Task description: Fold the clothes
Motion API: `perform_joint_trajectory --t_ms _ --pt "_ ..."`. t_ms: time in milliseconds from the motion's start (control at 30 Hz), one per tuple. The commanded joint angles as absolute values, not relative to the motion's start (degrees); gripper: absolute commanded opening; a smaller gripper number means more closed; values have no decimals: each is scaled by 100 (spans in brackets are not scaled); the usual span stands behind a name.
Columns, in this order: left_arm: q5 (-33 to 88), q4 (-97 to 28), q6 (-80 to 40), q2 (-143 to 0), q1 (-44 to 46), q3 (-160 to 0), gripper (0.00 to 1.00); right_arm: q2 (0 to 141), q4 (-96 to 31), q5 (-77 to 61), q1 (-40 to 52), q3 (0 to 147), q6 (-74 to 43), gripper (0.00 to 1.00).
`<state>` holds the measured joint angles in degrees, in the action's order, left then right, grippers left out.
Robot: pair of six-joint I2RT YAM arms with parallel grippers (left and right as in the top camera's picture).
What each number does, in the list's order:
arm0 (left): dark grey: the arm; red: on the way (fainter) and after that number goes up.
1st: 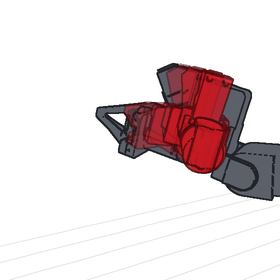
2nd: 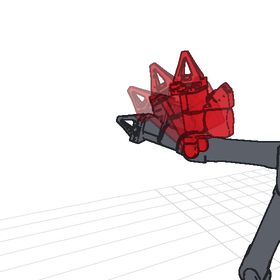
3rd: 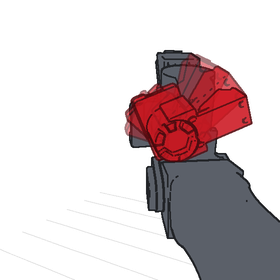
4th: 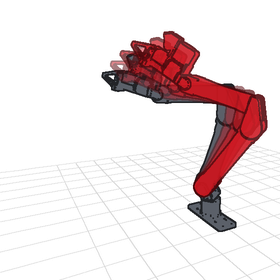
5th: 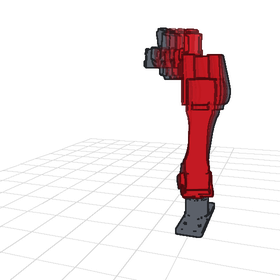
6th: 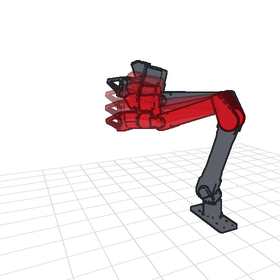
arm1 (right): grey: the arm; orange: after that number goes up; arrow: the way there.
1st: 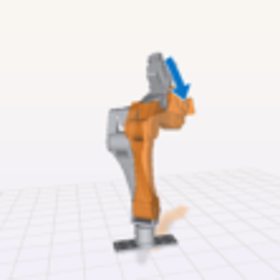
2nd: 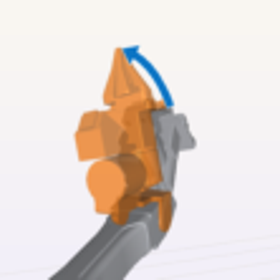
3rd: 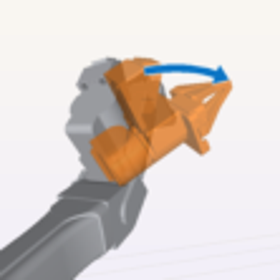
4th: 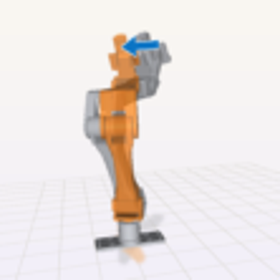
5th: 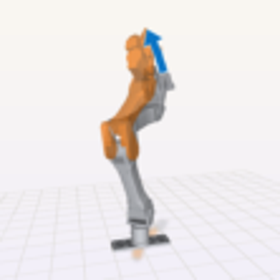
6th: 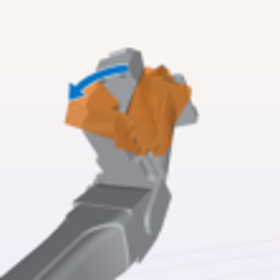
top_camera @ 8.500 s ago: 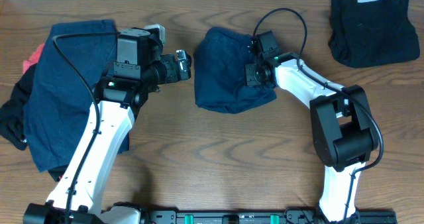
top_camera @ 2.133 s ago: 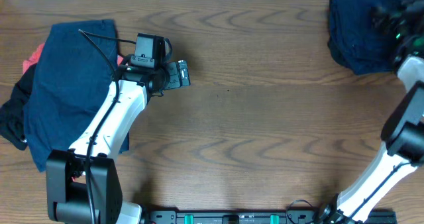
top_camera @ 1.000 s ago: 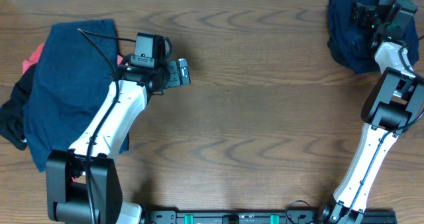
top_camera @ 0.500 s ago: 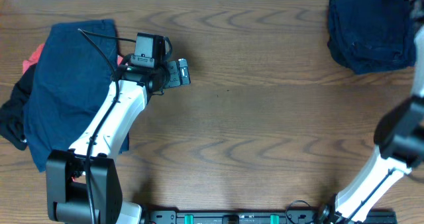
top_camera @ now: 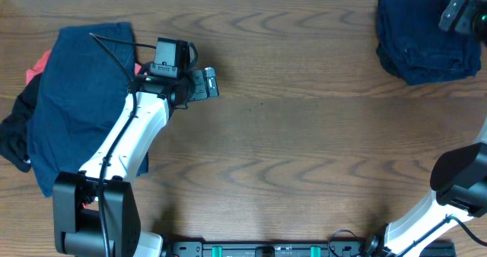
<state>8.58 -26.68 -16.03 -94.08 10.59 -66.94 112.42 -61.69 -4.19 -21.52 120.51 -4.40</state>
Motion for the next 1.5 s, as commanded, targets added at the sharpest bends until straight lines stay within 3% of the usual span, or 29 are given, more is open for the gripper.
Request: perform_joint_trajectory --t_ms 0,333,867,1467 --pt "808 -2672 -1507 -9437 1046 -6772 98 11124 -6370 -351 -2102 12029 -576 99" --pt "808 -2672 -1507 -9437 1046 -6772 98 10503 -6956 -840 -2093 12029 -78 99" --pt "808 -2672 -1507 -9437 1046 -6772 98 8624 -9421 -331 -2097 12029 -80 99" --pt "808 -2672 -1507 -9437 1046 -6772 98 8475 -9623 -303 -2097 12027 -78 99"
